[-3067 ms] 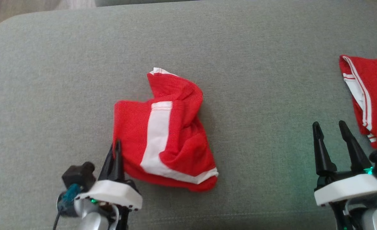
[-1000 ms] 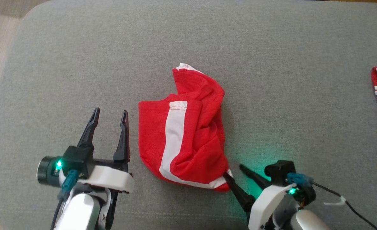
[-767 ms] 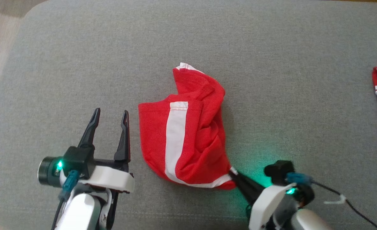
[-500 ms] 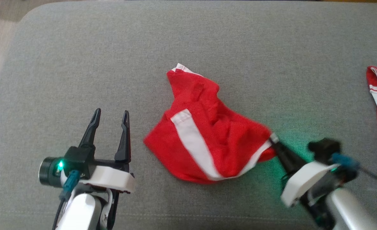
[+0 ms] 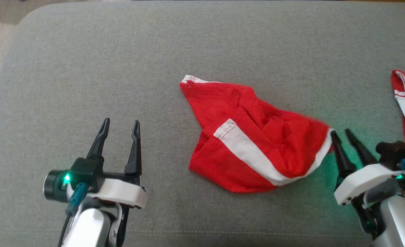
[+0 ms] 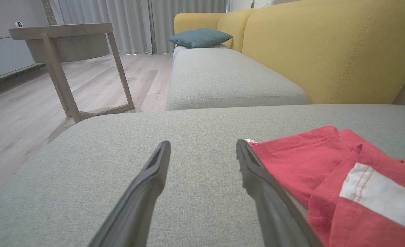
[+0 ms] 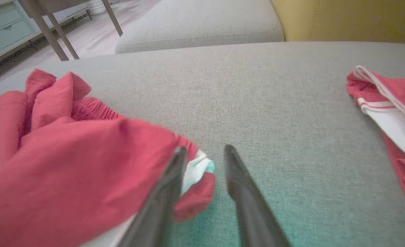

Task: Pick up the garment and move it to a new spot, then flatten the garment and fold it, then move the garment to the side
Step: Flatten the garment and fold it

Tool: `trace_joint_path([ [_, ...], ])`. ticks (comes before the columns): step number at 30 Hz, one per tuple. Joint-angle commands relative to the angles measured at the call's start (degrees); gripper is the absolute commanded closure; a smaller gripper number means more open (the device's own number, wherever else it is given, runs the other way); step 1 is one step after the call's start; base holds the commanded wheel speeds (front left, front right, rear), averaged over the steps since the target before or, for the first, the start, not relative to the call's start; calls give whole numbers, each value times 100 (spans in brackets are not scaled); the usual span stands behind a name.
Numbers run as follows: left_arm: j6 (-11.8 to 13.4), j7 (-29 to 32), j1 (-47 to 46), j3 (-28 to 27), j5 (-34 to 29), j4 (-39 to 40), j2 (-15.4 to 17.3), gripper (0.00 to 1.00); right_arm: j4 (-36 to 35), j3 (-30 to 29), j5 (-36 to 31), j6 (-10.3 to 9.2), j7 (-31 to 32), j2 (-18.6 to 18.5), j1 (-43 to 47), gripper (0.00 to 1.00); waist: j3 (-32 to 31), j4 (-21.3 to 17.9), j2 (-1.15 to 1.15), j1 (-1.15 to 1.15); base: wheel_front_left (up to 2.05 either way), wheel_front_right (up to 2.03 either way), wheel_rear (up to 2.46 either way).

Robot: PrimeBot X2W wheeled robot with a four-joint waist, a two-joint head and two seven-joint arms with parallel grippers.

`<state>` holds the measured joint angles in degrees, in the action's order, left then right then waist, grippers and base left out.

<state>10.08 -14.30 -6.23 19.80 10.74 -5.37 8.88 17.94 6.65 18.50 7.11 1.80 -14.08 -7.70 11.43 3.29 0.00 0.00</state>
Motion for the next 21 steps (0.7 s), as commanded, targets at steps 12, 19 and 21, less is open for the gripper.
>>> trace_joint_path([
  [12,20,-67,56,-218,4,151,146,0,-1872,-537,-568,37,-780,199,684,0,-372,-258,0,0,0,0,0],
  [19,48,10,175,-210,28,201,228,0,-2739,-648,-710,37,-378,554,1296,0,-464,-358,0,0,0,0,0],
  [21,61,31,199,-210,38,212,239,0,-2865,-645,-723,37,-311,619,1390,0,-462,-380,0,0,0,0,0],
])
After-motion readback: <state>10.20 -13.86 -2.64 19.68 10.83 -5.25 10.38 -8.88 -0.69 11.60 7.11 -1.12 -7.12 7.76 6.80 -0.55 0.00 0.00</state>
